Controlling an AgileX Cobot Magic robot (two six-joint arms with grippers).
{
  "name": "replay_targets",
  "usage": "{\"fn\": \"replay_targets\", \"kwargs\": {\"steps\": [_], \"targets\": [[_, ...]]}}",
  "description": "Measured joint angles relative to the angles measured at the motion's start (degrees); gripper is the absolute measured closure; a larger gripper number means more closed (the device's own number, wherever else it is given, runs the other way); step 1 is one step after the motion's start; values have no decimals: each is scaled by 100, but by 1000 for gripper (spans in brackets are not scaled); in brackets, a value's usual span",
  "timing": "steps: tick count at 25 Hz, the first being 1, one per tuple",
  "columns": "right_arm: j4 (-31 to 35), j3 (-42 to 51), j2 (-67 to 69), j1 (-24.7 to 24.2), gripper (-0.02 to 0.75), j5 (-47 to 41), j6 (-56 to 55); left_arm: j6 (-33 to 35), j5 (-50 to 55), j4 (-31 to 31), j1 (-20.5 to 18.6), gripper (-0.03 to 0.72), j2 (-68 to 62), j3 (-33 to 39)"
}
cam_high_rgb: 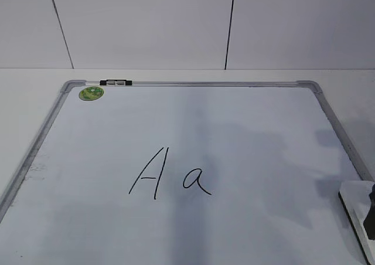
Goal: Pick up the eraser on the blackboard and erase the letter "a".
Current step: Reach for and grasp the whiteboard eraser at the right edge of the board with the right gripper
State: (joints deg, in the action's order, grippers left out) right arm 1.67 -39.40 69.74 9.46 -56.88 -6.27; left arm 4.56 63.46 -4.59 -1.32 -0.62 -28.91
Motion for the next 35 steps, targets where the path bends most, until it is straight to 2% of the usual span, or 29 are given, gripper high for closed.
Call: {"fn": "replay_targets", "kwargs": {"steps": [35], "targets": [[-455,-63,872,0,59,631,-545,0,0,0,0,255,0,0]]}}
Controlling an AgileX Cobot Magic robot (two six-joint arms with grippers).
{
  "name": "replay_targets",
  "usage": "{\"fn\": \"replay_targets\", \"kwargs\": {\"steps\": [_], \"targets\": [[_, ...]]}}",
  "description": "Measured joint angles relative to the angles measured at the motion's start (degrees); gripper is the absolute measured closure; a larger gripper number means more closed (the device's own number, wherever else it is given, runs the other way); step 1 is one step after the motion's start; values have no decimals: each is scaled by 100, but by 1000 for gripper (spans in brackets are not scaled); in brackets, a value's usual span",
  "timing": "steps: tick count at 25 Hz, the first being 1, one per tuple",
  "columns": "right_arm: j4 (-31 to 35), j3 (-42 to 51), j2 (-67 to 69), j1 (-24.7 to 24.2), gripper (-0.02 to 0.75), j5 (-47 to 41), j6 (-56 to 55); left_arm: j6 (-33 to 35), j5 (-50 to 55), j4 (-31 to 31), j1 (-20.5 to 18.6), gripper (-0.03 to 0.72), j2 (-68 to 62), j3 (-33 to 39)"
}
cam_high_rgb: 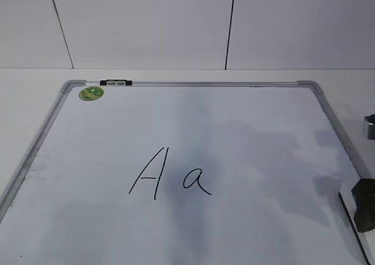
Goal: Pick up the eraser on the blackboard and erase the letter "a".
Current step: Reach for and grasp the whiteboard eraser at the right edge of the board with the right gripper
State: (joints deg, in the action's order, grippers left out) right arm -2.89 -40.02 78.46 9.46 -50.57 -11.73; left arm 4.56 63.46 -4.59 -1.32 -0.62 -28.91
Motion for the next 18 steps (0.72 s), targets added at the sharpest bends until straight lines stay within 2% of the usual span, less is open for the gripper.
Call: {"fn": "replay_targets", "kwargs": {"steps": [18], "targets": [[-22,-70,466,0,62,167,-13,0,0,0,0,255,0,0]]}}
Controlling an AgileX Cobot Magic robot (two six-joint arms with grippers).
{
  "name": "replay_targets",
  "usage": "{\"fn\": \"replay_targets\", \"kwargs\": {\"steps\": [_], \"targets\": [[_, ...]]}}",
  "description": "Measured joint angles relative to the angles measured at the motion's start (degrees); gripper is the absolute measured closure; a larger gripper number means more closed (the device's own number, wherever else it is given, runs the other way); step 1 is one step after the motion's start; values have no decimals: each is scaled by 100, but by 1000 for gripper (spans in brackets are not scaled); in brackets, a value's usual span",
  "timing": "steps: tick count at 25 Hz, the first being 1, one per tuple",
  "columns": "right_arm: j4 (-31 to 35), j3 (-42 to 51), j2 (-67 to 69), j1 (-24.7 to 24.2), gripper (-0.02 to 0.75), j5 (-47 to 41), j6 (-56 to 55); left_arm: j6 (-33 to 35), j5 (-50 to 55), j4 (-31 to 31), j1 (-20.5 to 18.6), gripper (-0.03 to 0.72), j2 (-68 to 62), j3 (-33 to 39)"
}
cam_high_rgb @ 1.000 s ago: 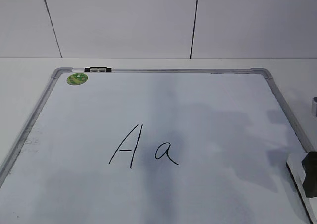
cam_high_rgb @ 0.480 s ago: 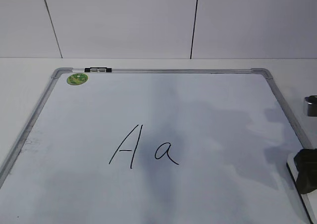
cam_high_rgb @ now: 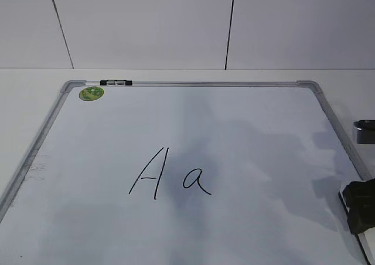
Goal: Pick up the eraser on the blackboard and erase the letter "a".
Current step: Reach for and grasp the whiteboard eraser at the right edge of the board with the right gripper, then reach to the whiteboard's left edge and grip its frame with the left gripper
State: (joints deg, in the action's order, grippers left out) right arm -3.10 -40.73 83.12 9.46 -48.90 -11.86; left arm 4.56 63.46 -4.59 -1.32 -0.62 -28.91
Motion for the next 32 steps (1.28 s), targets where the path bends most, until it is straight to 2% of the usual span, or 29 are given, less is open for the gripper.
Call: {"fn": "replay_targets", "kwargs": {"steps": [20,28,32], "targets": [[-56,0,249,0,65,151,-103,0,0,0,0,255,0,0],[-82,-3,249,0,145,163,-103,0,0,0,0,255,0,0],[-95,-3,249,0,148,163,-103,0,0,0,0,255,0,0]]}}
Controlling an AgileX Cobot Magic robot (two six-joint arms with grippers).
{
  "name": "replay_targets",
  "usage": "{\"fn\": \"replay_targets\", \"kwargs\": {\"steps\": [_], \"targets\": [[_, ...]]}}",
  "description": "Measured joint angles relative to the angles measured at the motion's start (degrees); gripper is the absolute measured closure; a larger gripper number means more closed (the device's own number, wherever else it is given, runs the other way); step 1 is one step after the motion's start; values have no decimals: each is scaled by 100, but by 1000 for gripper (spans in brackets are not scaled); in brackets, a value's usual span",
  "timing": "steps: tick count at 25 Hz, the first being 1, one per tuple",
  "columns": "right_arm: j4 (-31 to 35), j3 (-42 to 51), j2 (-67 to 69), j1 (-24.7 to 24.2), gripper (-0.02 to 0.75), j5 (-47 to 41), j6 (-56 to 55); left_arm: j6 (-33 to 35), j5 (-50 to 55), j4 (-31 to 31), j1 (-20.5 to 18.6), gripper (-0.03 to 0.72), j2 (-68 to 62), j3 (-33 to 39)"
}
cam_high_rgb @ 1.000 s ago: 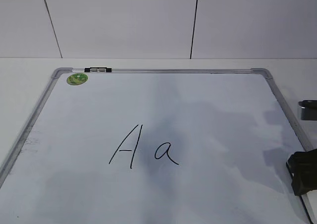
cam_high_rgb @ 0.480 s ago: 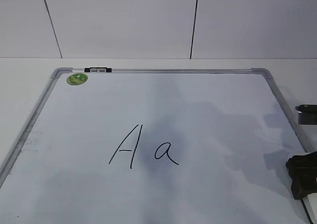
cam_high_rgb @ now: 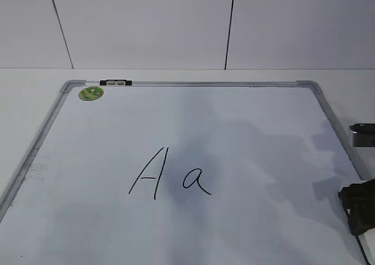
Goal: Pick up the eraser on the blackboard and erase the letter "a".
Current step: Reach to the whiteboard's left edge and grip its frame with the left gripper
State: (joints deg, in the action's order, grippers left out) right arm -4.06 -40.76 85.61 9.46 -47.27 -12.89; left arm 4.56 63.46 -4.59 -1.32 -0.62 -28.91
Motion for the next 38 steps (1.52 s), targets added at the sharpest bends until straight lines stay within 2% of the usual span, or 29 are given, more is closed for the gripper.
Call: {"fn": "replay_targets", "kwargs": {"steps": [27,38], "targets": [[-39,-23,0,0,171,-11,-36,0,0,0,0,255,0,0],[-177,-830,13,0,171,-990,-52,0,0,0,0,255,0,0]]}}
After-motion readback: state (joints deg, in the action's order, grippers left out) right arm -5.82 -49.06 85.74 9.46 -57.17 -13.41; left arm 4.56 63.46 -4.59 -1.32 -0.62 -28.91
